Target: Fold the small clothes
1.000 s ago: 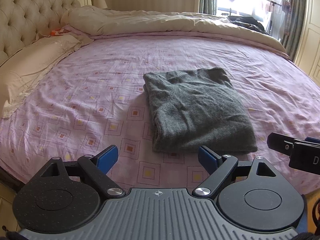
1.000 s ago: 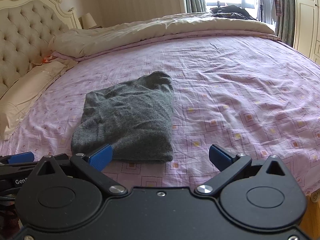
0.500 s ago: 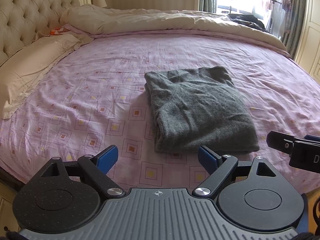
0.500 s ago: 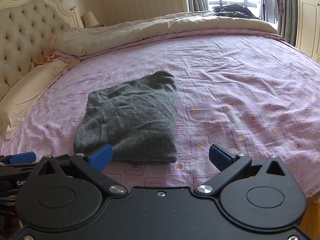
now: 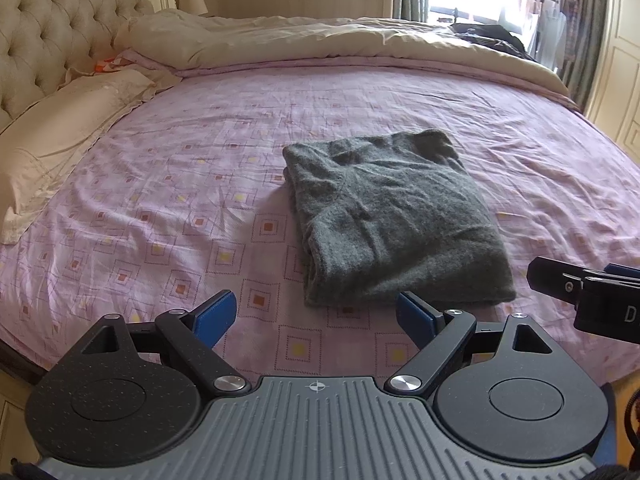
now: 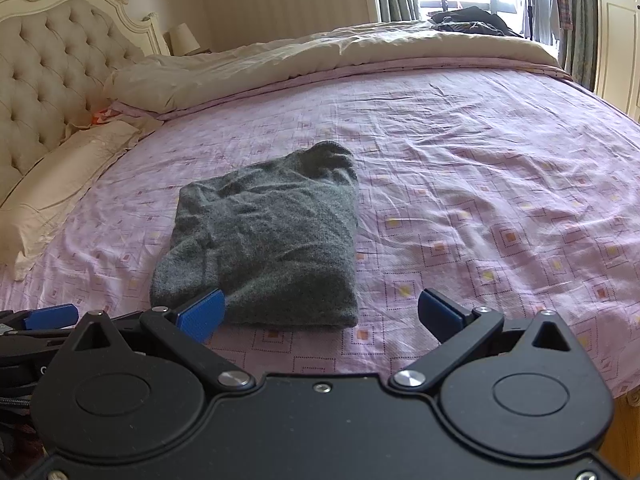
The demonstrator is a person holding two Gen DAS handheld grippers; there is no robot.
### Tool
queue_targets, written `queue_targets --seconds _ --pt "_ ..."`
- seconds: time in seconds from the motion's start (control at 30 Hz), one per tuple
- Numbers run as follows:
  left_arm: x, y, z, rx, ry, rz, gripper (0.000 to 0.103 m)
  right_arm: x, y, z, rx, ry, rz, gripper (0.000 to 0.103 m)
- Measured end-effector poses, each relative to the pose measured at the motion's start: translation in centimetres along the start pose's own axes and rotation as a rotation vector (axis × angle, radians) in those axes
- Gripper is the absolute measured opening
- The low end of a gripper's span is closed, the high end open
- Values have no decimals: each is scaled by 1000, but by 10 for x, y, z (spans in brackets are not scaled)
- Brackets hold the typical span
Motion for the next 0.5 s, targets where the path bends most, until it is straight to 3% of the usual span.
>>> queue_targets --seconds 0.5 --pt "2 4 3 5 2 -18 87 3 3 3 -12 11 -10 103"
Point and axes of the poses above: each gripper's, at about its wrist camera, not at the fingertips, and y roughly the way its jaws point, z to its right, x to its underside, the point moved 3 cm from there along y, roughly the way its jaws point, and after that the axes turned 5 degrees about z, right-handed, at the moved point
